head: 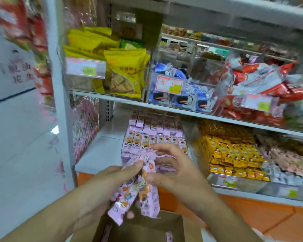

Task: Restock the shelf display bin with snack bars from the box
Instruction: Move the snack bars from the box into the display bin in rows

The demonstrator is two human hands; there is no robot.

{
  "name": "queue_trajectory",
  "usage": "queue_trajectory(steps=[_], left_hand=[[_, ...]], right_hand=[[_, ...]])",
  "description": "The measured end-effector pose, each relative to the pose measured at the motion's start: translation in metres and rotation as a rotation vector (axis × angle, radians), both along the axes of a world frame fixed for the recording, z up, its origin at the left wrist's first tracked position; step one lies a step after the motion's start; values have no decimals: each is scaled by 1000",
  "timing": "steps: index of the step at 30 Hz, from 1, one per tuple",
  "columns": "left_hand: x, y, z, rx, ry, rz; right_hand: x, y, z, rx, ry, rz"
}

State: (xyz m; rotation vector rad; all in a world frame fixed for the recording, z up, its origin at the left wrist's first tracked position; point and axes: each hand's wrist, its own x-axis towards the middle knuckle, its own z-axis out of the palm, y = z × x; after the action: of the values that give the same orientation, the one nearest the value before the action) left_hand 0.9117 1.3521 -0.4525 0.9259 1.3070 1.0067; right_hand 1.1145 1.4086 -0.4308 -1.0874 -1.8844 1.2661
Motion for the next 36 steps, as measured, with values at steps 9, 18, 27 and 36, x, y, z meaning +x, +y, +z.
queue_trajectory(steps=[9,18,27,36], left_hand=[[21,10,4,6,-158,-10],[19,19,2,24,-213,85],[6,9,11,55,-231,144],[-8,28,10,24,-99,125]], right_hand=[[3,17,-10,-119,197,-129],[-3,13,-12,9,15,-196],[2,-8,-5,418,-263,141],[-4,13,-20,398,-250,-42]])
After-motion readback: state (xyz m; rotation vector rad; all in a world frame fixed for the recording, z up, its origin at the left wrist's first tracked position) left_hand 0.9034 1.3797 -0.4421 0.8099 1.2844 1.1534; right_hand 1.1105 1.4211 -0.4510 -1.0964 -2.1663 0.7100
